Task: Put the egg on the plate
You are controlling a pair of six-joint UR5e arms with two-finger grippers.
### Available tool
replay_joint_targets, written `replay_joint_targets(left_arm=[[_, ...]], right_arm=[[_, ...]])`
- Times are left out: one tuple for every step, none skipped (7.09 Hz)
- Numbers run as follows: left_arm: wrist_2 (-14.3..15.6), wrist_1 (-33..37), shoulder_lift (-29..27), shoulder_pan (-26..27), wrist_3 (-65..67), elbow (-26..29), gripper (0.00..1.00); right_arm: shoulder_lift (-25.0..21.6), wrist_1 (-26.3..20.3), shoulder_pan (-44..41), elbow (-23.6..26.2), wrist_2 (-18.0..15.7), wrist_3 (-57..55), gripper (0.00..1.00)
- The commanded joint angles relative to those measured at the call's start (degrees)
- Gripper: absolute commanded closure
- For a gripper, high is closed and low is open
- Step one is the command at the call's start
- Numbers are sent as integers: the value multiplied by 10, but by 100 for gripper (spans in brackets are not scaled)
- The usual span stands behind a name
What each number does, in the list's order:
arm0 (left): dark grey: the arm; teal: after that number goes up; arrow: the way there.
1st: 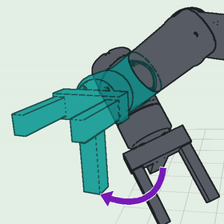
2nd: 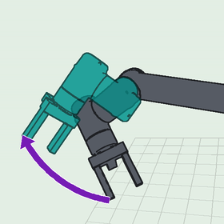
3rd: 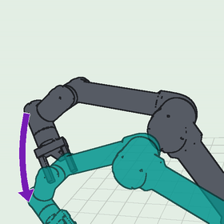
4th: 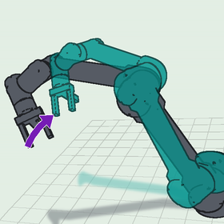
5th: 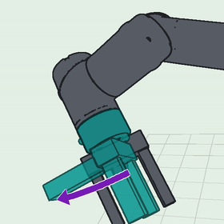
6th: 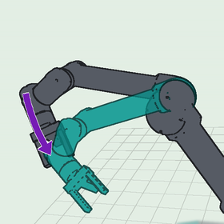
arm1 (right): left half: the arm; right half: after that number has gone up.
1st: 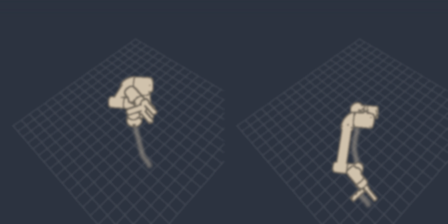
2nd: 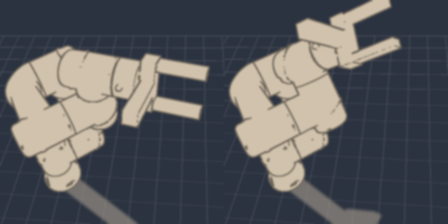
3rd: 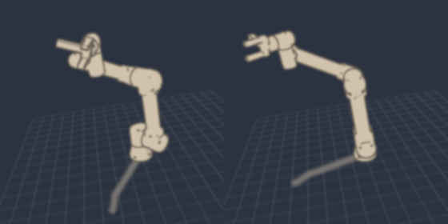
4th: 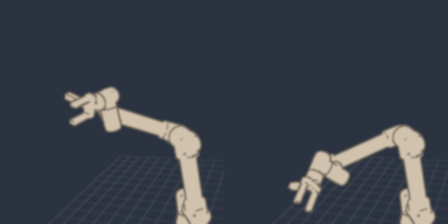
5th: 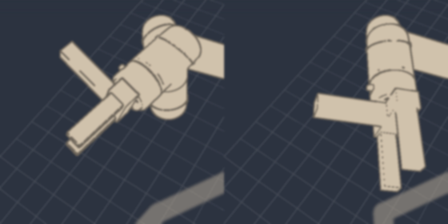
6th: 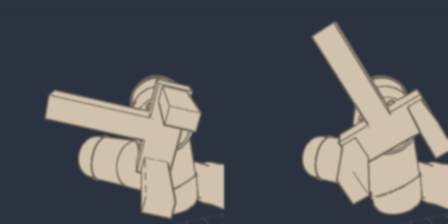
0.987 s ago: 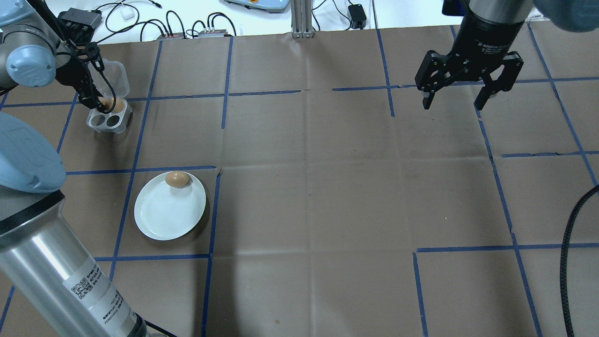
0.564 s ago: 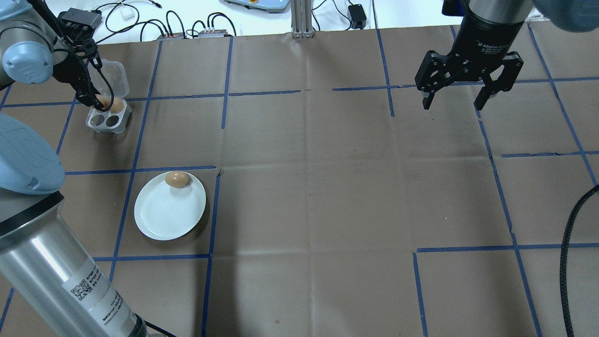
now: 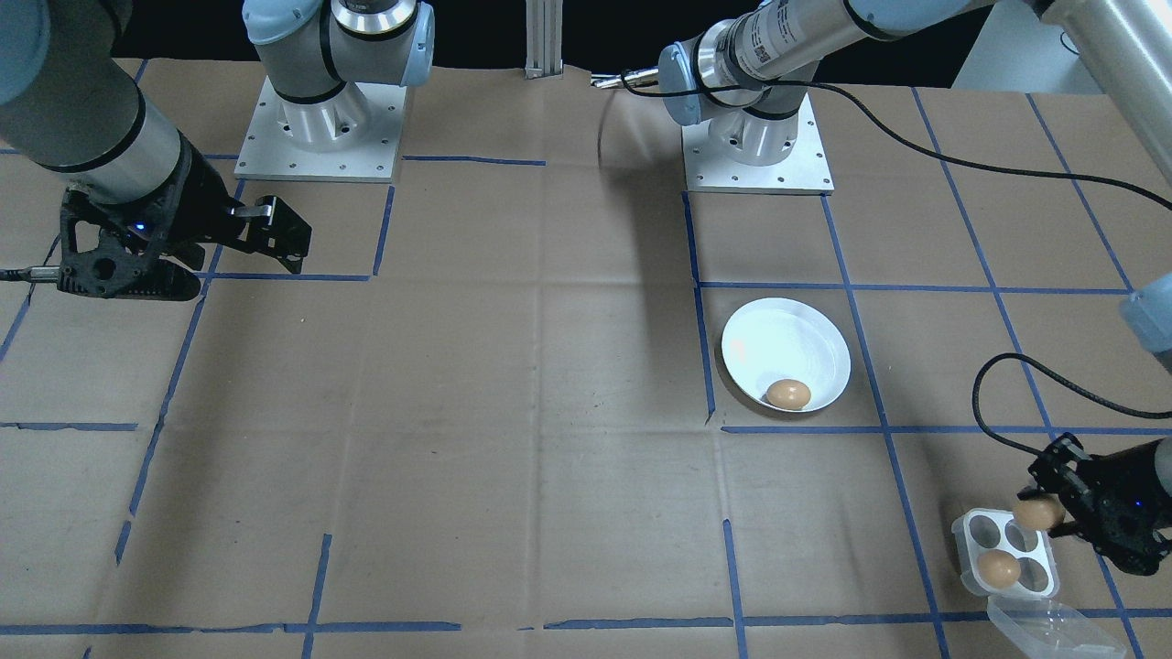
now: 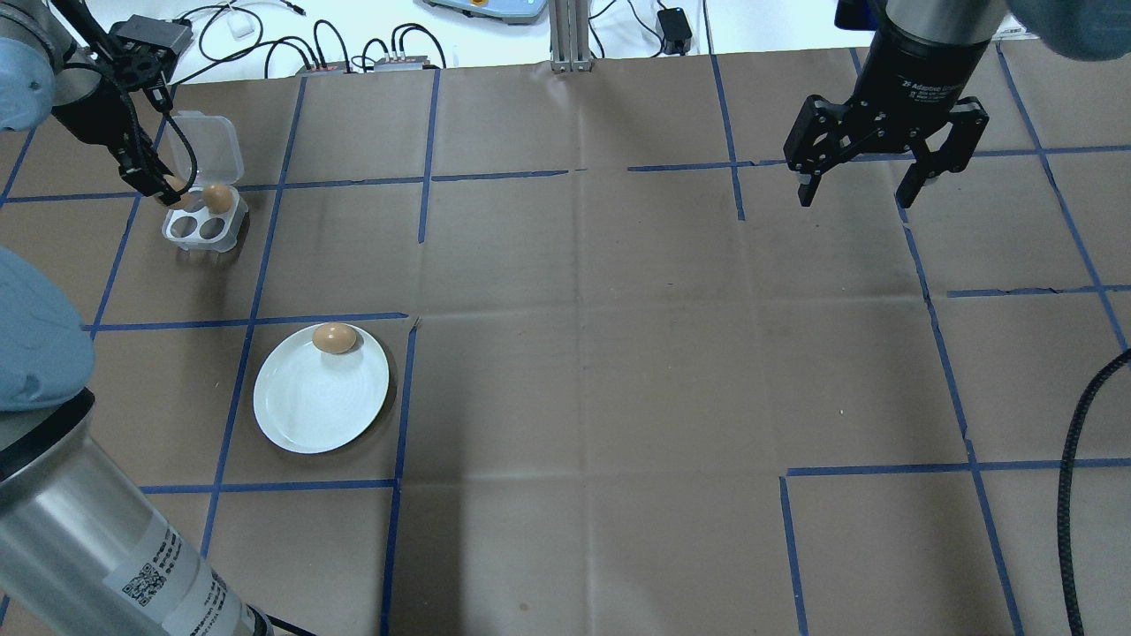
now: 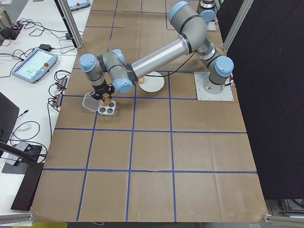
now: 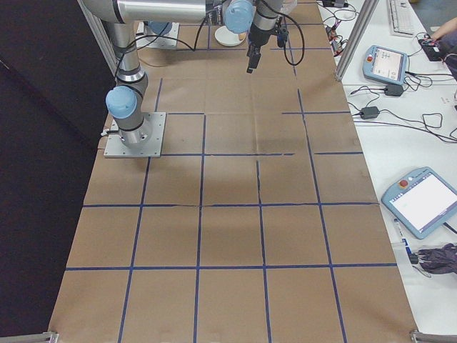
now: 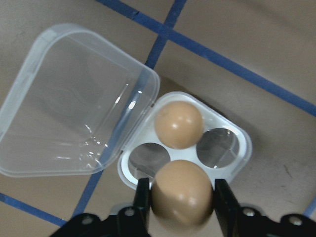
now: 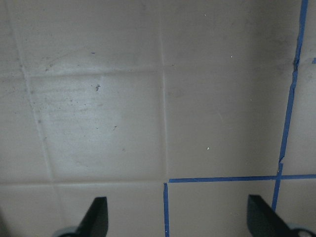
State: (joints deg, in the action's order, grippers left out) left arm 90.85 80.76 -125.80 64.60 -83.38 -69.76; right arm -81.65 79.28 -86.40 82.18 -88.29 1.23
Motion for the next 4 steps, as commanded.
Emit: replay_joint_targets(left_arm=[[-6, 15, 90, 5, 105, -130, 99], [-8, 4, 139, 26, 164, -207, 99], [-8, -11, 182, 53, 235, -271, 99], [-8, -50, 208, 75, 281, -332, 98]], right_arm=[[0, 0, 0, 0, 0, 0, 0], [1, 0, 0, 0, 0, 0, 0], [0, 0, 0, 0, 0, 0, 0], [0, 0, 0, 0, 0, 0, 0]])
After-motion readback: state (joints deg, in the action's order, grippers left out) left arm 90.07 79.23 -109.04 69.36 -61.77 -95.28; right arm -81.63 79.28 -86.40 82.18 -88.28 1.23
